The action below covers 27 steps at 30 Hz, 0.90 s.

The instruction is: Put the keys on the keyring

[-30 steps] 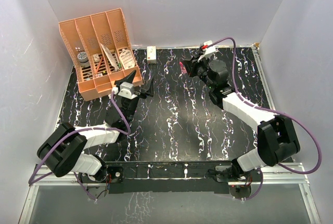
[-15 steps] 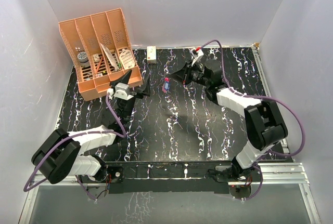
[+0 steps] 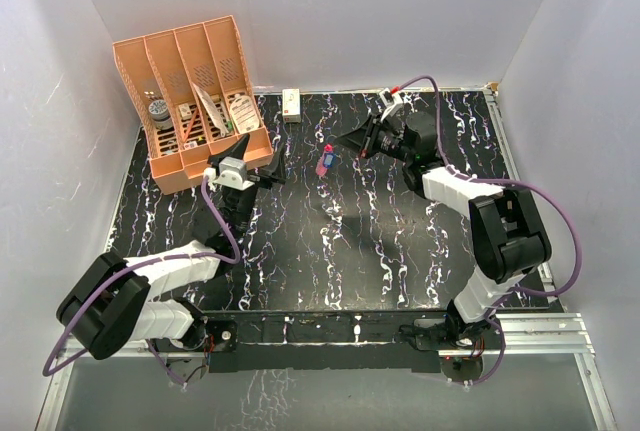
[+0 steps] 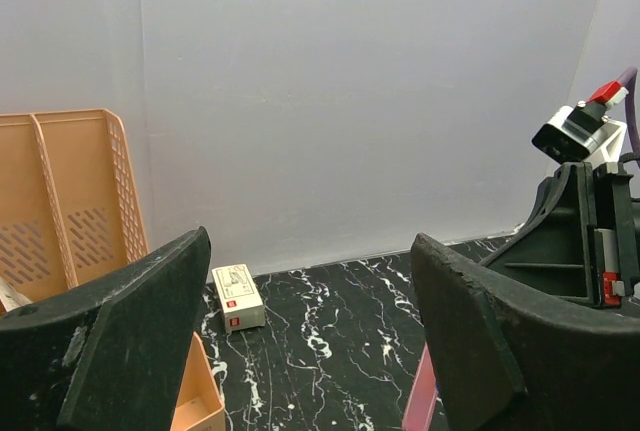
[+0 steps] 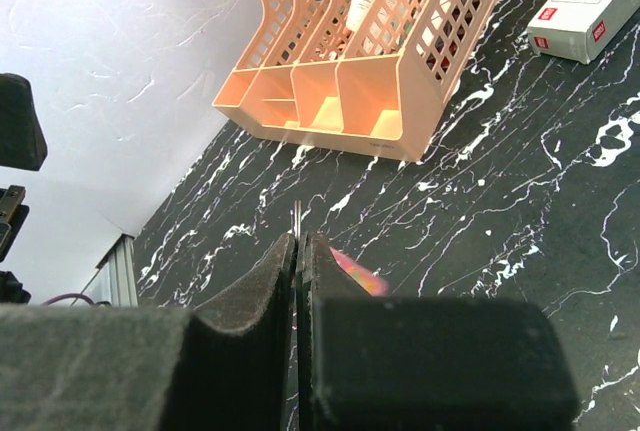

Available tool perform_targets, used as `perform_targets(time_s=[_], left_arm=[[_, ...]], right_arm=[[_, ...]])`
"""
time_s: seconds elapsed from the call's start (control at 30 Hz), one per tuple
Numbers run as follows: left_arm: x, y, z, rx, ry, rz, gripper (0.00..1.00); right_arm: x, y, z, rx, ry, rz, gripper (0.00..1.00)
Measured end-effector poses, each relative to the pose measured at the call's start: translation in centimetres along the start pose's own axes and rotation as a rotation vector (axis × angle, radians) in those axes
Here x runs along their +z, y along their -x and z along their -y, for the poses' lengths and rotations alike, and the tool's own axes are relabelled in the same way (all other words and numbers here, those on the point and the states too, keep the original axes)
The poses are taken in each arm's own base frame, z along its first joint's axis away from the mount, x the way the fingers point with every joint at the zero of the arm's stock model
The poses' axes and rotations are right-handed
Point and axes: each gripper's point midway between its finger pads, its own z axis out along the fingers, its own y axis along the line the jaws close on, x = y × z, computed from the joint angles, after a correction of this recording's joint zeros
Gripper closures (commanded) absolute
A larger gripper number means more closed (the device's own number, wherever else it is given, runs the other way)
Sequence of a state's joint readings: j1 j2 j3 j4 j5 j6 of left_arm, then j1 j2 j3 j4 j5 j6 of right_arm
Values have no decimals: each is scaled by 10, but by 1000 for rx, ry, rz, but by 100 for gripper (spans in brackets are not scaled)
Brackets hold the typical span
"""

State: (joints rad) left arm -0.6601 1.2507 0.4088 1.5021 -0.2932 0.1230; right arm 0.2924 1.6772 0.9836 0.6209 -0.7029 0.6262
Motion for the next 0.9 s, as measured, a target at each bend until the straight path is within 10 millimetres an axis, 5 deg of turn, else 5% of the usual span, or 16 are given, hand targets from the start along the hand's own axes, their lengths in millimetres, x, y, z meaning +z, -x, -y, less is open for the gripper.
perform_targets(time_s=[0.67, 0.9], left_arm=[[-1, -6, 2, -17, -3, -22, 20], [-1, -14, 3, -17, -5, -41, 20]], right_arm=[[4, -34, 36, 16, -152, -28, 100], [5, -36, 56, 21, -230, -5, 69]])
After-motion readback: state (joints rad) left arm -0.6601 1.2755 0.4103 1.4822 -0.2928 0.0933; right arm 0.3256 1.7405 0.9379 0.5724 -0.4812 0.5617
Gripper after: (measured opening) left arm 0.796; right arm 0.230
